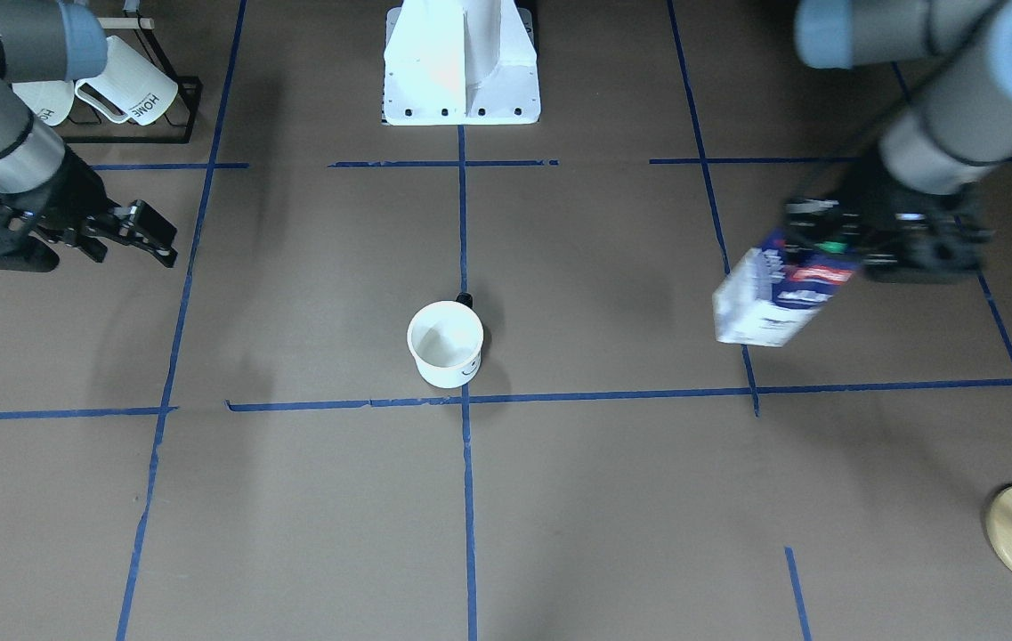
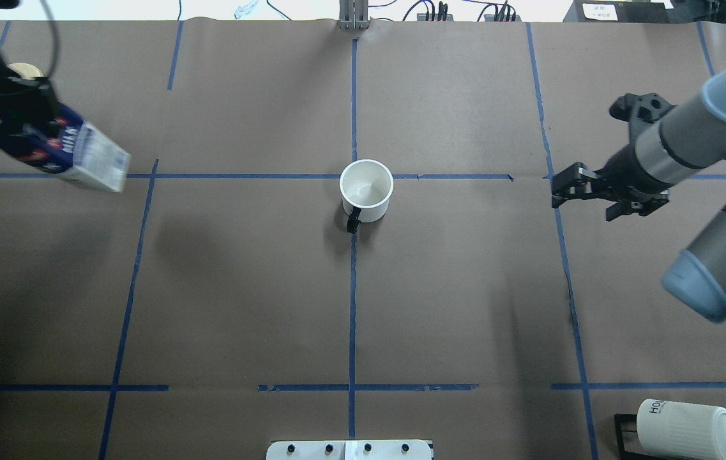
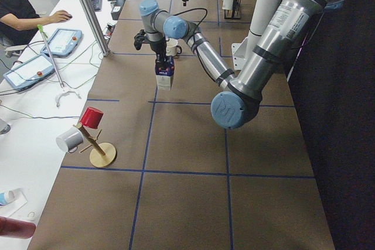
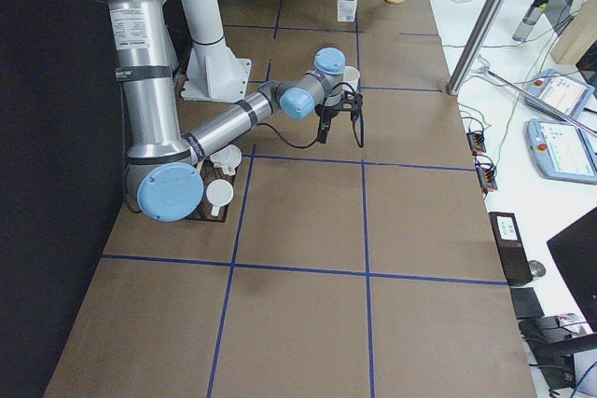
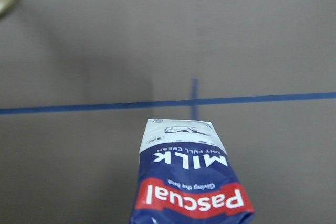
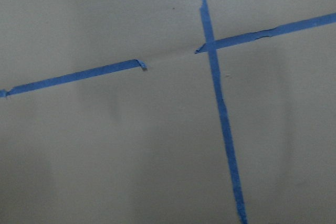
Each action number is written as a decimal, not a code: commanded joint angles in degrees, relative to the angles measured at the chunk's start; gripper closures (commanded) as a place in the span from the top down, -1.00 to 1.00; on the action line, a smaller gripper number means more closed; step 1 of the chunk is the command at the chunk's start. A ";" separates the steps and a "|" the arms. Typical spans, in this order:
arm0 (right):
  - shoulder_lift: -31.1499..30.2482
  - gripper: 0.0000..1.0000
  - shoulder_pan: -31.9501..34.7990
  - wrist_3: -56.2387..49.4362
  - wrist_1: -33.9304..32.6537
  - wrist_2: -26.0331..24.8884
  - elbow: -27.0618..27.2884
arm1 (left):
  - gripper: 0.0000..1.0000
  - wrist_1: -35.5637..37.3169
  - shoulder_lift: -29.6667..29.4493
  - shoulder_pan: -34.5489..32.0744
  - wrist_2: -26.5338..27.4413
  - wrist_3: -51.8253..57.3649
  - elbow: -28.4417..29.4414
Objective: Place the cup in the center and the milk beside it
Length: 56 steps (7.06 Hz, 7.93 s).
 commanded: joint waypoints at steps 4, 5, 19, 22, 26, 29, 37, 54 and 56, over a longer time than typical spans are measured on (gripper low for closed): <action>-7.47 1.00 3.13 -7.26 0.18 -0.56 2.70 | -0.94 -7.73 -23.89 11.48 8.97 -15.16 25.28; -7.47 1.00 3.13 -7.17 0.18 -0.56 2.87 | -0.90 -10.71 -23.48 13.57 8.88 -16.56 26.47; -7.64 1.00 3.83 -9.17 0.18 -0.30 2.44 | 1.00 7.30 -14.40 10.02 18.11 -8.66 -8.05; -13.61 1.00 19.57 -30.72 -1.92 6.61 0.87 | 1.00 9.82 4.94 -2.81 9.16 14.28 -20.52; -13.36 1.00 38.87 -70.73 -19.06 9.29 -5.19 | 1.00 9.12 24.38 -18.09 3.48 42.68 -19.14; -13.88 1.00 39.34 -72.03 -19.07 8.67 -4.95 | 1.00 9.82 28.37 -28.06 -3.59 55.15 -12.55; -14.15 1.00 39.52 -71.77 -19.25 8.67 -3.81 | 1.00 6.83 30.84 -28.07 -3.69 49.87 -10.34; -14.06 1.00 35.65 -71.33 -19.51 7.53 -3.98 | 1.00 1.38 30.84 -30.79 -3.60 49.78 -0.24; -13.80 1.00 35.56 -71.15 -19.51 8.93 -4.07 | 1.00 1.65 31.00 -31.40 -3.07 50.31 -0.86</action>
